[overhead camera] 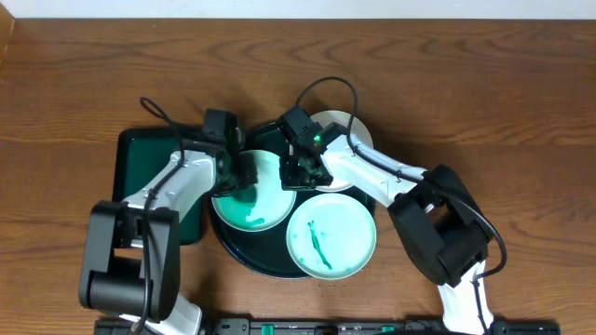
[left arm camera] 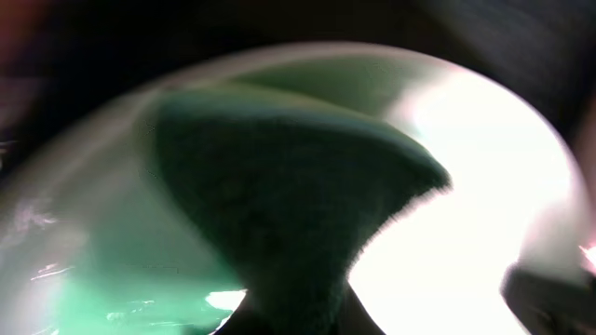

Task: Clean dirty plates on tray and stack at the side
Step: 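Move the held sponge with the left gripper onto the left plate, then scrub the left plate with the sponge while right gripper holds plate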

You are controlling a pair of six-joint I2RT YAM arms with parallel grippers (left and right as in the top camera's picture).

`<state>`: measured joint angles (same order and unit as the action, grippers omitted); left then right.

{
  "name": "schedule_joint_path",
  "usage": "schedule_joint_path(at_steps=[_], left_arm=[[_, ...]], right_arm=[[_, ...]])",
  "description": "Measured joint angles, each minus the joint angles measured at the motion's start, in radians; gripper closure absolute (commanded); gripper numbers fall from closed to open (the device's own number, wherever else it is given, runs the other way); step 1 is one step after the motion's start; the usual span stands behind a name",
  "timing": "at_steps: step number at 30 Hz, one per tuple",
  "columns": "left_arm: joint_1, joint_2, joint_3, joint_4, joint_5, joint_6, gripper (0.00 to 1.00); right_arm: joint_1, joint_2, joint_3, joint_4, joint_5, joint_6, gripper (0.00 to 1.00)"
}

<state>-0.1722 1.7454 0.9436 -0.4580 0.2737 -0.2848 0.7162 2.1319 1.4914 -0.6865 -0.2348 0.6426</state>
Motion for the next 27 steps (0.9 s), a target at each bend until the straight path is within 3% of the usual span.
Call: schedule_joint_path(at_steps=[3, 8, 11, 16, 19, 23, 27], left_arm=[[-0.028, 0.018, 0.001, 0.008, 0.136, 0.097, 0.93], [-0.032, 0.027, 0.000, 0.008, 0.184, 0.130, 0.93], [-0.025, 0.026, 0.010, -0.026, 0.119, 0.050, 0.93], [-0.002, 0.019, 0.054, -0.235, -0.146, -0.103, 0.93], [-0.001, 0.020, 0.057, -0.283, -0.222, -0.148, 0.93], [-0.003, 0.020, 0.056, -0.301, -0.211, -0.155, 0.93], [0.013, 0.020, 0.053, -0.262, -0.045, -0.039, 0.93]], right_arm=[[0.000, 0.000, 0.000, 0.000, 0.000, 0.000, 0.99], [0.000, 0.000, 0.000, 0.000, 0.000, 0.000, 0.99], [0.000, 0.000, 0.000, 0.000, 0.000, 0.000, 0.99], [0.000, 0.000, 0.000, 0.000, 0.000, 0.000, 0.99], [0.000, 0.000, 0.000, 0.002, 0.000, 0.000, 0.99], [0.000, 0.001, 0.000, 0.010, -0.002, -0.001, 0.99], [0.000, 0.001, 0.000, 0.009, -0.002, -0.004, 0.99]])
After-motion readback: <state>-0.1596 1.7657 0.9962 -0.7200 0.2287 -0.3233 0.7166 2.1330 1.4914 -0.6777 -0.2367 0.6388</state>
